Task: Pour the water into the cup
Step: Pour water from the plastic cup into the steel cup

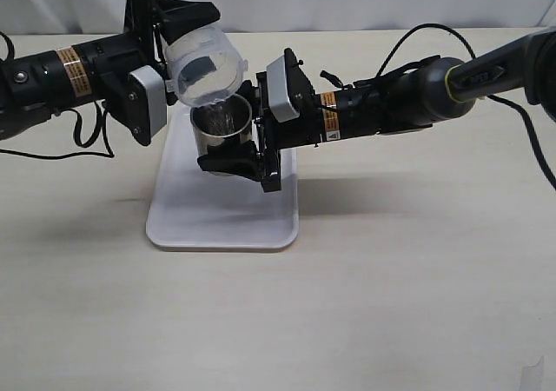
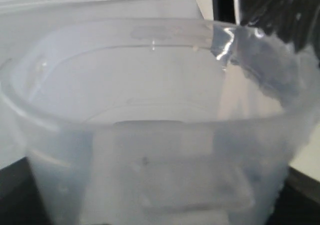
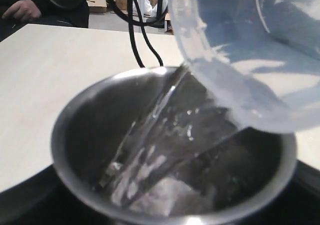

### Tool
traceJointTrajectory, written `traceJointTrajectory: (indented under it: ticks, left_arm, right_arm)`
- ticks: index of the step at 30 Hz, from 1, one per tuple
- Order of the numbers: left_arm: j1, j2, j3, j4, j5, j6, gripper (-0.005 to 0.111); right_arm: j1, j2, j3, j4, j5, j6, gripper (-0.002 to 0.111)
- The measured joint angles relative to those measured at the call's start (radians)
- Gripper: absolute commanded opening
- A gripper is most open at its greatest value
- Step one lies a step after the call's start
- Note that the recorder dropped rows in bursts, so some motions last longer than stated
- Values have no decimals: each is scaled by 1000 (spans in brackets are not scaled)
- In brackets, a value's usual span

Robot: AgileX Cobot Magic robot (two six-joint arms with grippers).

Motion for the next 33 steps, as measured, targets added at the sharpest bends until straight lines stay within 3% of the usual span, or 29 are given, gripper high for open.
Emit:
traceJointTrajectory:
  ticks: [19, 33]
  left_arm:
    - [0, 0, 0, 13, -34, 134, 0]
    - [0, 0, 0, 19, -85, 142, 0]
  right_arm:
    - [0, 0, 0, 0, 0, 0, 4]
    - [0, 0, 0, 0, 0, 0, 4]
